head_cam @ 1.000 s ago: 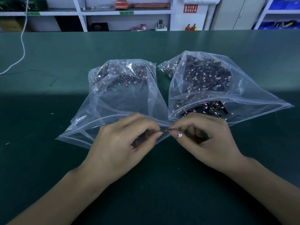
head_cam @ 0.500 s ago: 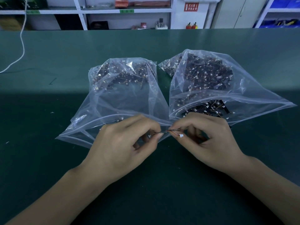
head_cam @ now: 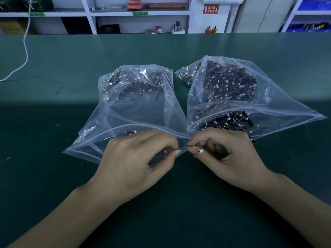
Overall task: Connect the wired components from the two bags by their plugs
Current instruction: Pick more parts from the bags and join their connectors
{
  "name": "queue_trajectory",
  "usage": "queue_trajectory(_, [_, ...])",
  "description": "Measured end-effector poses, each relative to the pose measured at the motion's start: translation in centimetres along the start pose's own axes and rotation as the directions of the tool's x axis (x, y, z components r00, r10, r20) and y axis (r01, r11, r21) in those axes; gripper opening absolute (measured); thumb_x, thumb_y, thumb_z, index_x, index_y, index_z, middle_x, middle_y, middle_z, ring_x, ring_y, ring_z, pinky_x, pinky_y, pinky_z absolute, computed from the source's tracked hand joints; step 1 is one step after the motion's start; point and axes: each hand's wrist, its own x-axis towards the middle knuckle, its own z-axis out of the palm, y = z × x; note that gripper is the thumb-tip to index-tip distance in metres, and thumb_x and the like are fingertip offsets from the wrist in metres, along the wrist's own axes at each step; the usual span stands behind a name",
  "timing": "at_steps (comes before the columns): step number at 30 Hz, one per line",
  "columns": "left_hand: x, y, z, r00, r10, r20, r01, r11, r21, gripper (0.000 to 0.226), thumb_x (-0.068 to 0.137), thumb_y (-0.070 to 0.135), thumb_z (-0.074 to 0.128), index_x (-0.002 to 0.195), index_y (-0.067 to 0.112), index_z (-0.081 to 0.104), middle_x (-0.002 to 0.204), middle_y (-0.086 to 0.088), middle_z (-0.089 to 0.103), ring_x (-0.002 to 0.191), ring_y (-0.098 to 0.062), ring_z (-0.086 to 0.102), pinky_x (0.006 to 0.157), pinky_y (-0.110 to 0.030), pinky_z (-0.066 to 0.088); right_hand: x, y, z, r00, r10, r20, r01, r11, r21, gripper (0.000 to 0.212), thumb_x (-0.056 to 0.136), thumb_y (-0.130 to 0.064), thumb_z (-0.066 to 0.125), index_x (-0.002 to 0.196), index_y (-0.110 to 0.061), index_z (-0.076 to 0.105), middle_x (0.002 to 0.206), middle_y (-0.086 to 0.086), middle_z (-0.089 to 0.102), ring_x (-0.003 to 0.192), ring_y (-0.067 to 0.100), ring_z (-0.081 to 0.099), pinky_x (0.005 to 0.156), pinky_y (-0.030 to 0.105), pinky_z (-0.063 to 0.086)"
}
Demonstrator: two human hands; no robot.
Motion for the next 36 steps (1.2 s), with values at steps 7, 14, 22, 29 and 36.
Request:
queue_trajectory(7, [0.3,-0.6,-0.3,0.997,-0.040,0.059,0.036,0.996,0.082,0.022,0.105,0.039,0.067,0.093,0.022,0.074,0.094,0.014,0.068,0.095,-0.011,0.066,0.083,-0.030,0.051,0.5,1.3,-1.8,0.996,0.047,-0.072,-0.053,0.995,-0.084,0.012,0.096,-0.010,0.076,0.102,-0.021,0.077,0.085,-0.017,0.067,0.062,0.014,0.055,0.060,0.016,0.042])
queue_trajectory(14, [0.4,-1.0,-0.6,0.978,-0.164,0.129,0.143,0.976,0.162,0.021,0.104,0.044,0.059,0.095,0.030,0.072,0.100,0.019,0.068,0.102,-0.009,0.065,0.089,-0.033,0.052,0.4,3.5,-3.3,0.960,0.206,-0.191,-0.257,0.920,-0.297,0.006,0.095,-0.014,0.077,0.099,-0.019,0.078,0.089,-0.012,0.072,0.075,0.012,0.064,0.072,0.025,0.052])
queue_trajectory(22, [0.1,-1.1,-0.8,0.917,-0.316,0.244,0.274,0.943,0.189,0.025,0.090,0.064,0.065,0.088,0.039,0.066,0.073,0.023,0.053,0.075,-0.001,0.052,0.061,-0.014,0.034,0.4,4.0,-4.7,0.942,0.218,-0.257,-0.329,0.756,-0.566,0.016,0.095,-0.014,0.076,0.108,-0.019,0.084,0.102,-0.003,0.079,0.087,0.018,0.069,0.086,0.048,0.057])
queue_trajectory(29, [0.2,-1.1,-0.8,0.892,-0.327,0.313,0.280,0.942,0.186,0.025,0.090,0.064,0.060,0.094,0.041,0.069,0.075,0.026,0.053,0.073,0.003,0.051,0.061,-0.014,0.031,0.9,2.4,-3.8,0.911,0.291,-0.292,-0.402,0.786,-0.469,0.041,0.090,-0.007,0.063,0.073,-0.043,0.057,0.072,-0.019,0.054,0.066,0.011,0.050,0.063,0.027,0.039])
queue_trajectory(36, [0.2,-1.0,-0.9,0.900,-0.335,0.278,0.282,0.935,0.214,0.011,0.095,0.043,0.067,0.086,0.037,0.066,0.078,0.021,0.058,0.075,-0.005,0.053,0.060,-0.014,0.035,0.6,1.4,-3.3,0.927,0.214,-0.307,-0.307,0.904,-0.296,0.028,0.091,-0.009,0.053,0.085,-0.021,0.078,0.052,-0.017,0.050,0.051,0.011,0.047,0.054,0.015,0.030])
